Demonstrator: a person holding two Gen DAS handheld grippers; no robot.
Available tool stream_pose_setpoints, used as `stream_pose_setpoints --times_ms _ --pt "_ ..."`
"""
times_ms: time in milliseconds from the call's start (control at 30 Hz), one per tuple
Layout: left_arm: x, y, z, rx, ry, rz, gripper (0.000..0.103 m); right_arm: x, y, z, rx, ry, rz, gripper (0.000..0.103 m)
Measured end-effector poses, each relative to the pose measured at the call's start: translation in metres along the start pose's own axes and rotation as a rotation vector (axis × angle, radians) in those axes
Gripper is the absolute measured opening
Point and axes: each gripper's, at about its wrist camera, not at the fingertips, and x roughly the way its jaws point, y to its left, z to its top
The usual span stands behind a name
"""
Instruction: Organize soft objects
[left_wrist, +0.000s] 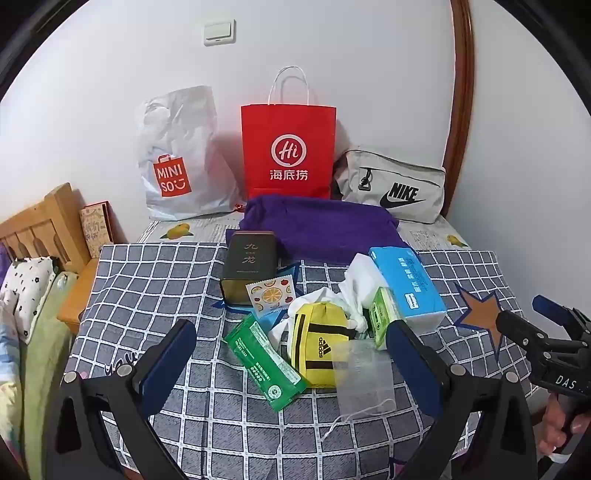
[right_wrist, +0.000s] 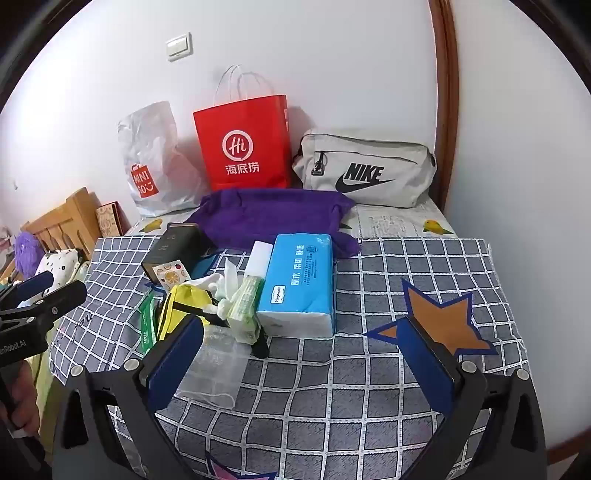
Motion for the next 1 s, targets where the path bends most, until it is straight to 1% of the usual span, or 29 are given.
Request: stream_pose_setpoints --times_ms 133,200,367,500,1000 --pt "0.0006 0.0002 -0.0027 0.008 -0.005 0.002 0.103 -0.0011 0.0018 -0.0006 -0.005 -0.001 -0.001 0.103" --pt "0.0027 0.0024 0.0003 -0.008 0.006 0.000 0.103 -0.0015 0.0016 -0.0007 -0.004 -0.001 -0.001 0.103" --pt "0.0003 0.0052 0.0023 -0.007 0.004 0.001 0.103 -0.0070 0.0058 0.0015 -0.009 0.000 -0.002 0.103" --pt "-0.0032 0.0066 0.0038 -0.009 0.000 0.003 0.103 -0.0063 0.0010 0.0033 -0.010 0.002 -0.002 0.103" --pt "-0.0040 0.0040 0.0045 -0.008 -0.004 0.000 0.103 -0.0030 0.0081 -0.0021 -0.025 -0.007 0.002 0.103"
